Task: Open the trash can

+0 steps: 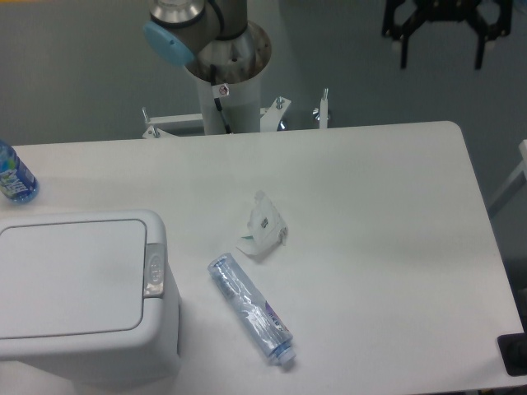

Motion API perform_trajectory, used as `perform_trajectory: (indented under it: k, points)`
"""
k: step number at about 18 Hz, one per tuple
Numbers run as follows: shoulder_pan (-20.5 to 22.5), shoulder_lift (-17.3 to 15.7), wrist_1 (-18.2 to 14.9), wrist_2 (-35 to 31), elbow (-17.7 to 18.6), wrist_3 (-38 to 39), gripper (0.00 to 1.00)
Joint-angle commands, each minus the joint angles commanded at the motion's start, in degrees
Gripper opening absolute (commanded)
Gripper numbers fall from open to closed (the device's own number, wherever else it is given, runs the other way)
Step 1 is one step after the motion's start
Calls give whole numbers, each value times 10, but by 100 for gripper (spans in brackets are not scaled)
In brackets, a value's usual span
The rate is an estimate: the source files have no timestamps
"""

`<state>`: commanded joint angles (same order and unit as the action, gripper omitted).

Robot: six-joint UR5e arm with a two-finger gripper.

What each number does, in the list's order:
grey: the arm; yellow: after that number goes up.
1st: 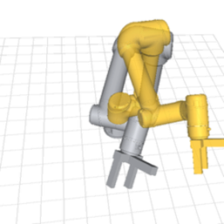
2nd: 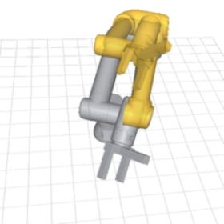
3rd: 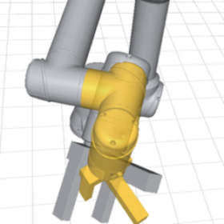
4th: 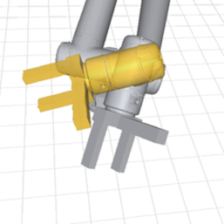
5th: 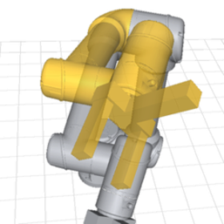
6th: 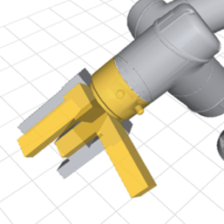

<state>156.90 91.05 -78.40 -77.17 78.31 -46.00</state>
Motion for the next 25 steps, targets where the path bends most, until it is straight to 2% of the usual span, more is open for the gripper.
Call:
perform_trajectory:
  k: [5, 7, 9, 10, 11, 13, 19, 21, 25]
  points:
    - [-99, 40, 4, -1, -4, 135, 100]
    - [-133, 57, 24, 12, -6, 211, 100]
    - [-160, 78, 67, 47, -7, 318, 100]
    - [-164, 87, 98, 52, -4, 350, 100]
    - [-180, 104, 145, 53, -5, 378, 100]
    - [-214, 122, 175, 52, -4, 396, 100]
    - [-252, 147, 212, 63, -2, 472, 100]
    - [-252, 152, 214, 100, -2, 477, 100]
    - [-253, 153, 214, 106, 9, 481, 100]
